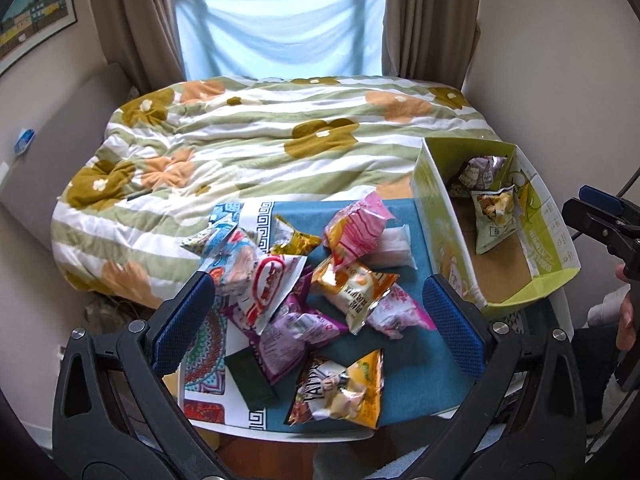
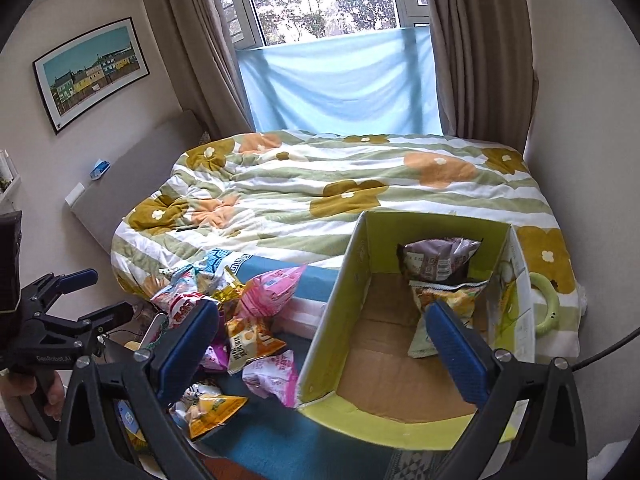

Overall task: Organize snacks
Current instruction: 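Withdraw both tools from the box back toward the snack pile, then grasp the purple snack bag with the left tool while the right tool grasps the yellow barbecue bag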

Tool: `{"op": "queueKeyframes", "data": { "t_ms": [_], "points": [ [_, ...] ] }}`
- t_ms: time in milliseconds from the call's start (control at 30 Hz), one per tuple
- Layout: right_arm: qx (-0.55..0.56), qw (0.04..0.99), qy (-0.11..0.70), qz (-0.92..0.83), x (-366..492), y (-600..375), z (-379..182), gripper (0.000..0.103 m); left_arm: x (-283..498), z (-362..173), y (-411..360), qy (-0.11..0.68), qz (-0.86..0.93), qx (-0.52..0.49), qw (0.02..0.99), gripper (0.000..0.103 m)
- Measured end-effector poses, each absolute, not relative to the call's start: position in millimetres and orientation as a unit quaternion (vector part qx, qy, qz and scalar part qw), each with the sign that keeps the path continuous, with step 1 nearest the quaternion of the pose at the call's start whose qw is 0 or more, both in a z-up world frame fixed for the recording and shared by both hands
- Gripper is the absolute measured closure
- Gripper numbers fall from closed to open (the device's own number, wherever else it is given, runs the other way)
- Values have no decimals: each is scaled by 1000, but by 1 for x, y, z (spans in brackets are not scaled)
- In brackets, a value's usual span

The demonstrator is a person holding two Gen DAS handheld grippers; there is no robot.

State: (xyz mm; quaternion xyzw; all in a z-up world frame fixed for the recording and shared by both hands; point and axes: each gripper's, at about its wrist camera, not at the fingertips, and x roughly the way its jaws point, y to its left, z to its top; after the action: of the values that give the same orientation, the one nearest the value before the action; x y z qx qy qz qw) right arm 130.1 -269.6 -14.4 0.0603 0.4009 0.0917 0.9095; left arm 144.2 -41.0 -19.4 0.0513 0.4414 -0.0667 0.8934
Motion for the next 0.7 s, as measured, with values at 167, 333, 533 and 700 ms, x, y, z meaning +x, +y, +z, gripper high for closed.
{"op": "queueKeyframes", "data": {
  "t_ms": [167, 333, 533, 700],
  "points": [
    [76, 904, 411, 86, 109, -221, -32, 0, 133, -37, 7, 453, -88, 52, 885, 0],
    [101, 894, 429, 75, 95, -180, -59, 0, 130, -64, 40, 463, -121, 65, 876, 0],
    [133, 877, 459, 57, 85, -150, -98, 0, 143, -107, 61, 486, -153, 60, 859, 0],
    [150, 856, 493, 51, 83, -135, -135, 0, 161, -140, 64, 503, -162, 43, 848, 0]
  ]
}}
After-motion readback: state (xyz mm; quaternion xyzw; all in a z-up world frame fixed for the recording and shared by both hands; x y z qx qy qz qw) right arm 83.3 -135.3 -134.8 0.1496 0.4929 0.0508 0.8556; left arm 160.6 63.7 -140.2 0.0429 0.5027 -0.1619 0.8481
